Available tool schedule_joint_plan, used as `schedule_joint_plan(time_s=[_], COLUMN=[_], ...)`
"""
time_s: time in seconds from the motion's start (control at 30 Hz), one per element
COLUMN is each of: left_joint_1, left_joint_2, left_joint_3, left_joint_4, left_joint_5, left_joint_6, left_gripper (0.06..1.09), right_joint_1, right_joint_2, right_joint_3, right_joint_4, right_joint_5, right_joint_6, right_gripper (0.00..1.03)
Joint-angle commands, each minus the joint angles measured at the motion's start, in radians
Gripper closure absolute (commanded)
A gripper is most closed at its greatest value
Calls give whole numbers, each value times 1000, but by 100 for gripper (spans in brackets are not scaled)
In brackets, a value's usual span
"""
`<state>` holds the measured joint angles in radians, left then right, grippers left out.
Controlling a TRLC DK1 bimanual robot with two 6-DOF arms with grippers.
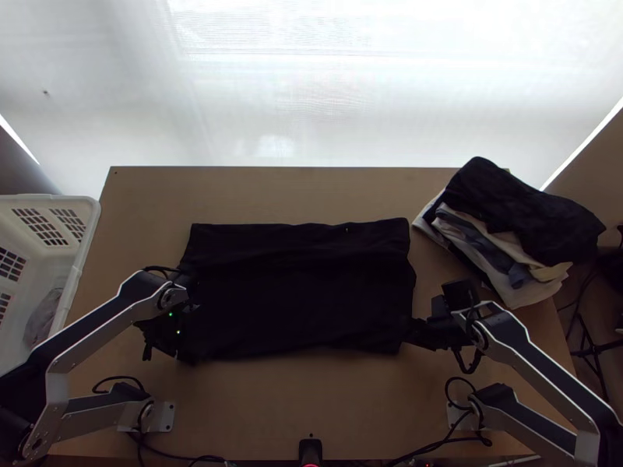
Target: Fold the t-shirt
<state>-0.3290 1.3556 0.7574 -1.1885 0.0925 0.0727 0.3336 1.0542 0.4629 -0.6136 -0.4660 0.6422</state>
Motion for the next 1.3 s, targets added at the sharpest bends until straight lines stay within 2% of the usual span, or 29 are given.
schedule_joint_plan(time_s=[0.0, 0.23, 0.3, 0.37, 0.47, 0.77, 1.27], left_joint_1=[13, 96, 146, 208, 275, 355, 420], left_joint_2=[-12, -26, -29, -29, -26, 4, 62], left_joint_3=[-10, 28, 72, 126, 172, 241, 289], left_joint_4=[147, 133, 76, 26, -13, -8, 9], left_joint_5=[13, 59, 110, 184, 251, 289, 288], left_joint_6=[-13, -1, 29, 42, 72, 47, 36], left_gripper=[105, 105, 105, 105, 105, 105, 105], right_joint_1=[-2, -2, -2, -11, -18, -56, -139], right_joint_2=[-14, -54, -72, -80, -95, -85, -10], right_joint_3=[3, 8, 34, 68, 85, 155, 238], right_joint_4=[0, -8, -48, -107, -121, -109, -77], right_joint_5=[3, 3, -6, -53, -69, -123, -125], right_joint_6=[2, -1, -4, -38, -47, -45, -56], right_gripper=[100, 100, 100, 100, 100, 100, 100])
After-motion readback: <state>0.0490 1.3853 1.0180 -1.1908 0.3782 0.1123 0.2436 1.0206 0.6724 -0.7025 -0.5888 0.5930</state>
